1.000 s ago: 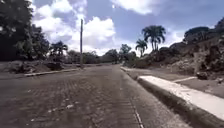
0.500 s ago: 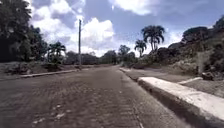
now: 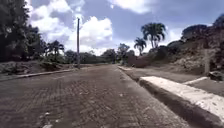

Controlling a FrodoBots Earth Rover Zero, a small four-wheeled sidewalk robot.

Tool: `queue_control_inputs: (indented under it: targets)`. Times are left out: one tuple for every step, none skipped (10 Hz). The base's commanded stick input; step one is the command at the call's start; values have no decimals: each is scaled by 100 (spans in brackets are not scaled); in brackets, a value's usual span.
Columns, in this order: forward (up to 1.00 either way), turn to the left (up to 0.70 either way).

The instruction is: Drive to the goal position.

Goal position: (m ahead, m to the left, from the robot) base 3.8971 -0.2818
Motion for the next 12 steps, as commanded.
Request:
queue_control_inputs:
  targets:
    - [50, 0]
    - [50, 0]
    - [50, 0]
    - [50, 0]
    - [50, 0]
    - [50, 0]
    - [50, 0]
    - [50, 0]
    - [50, -15]
    - [50, -27]
    - [50, -27]
    - [50, -17]
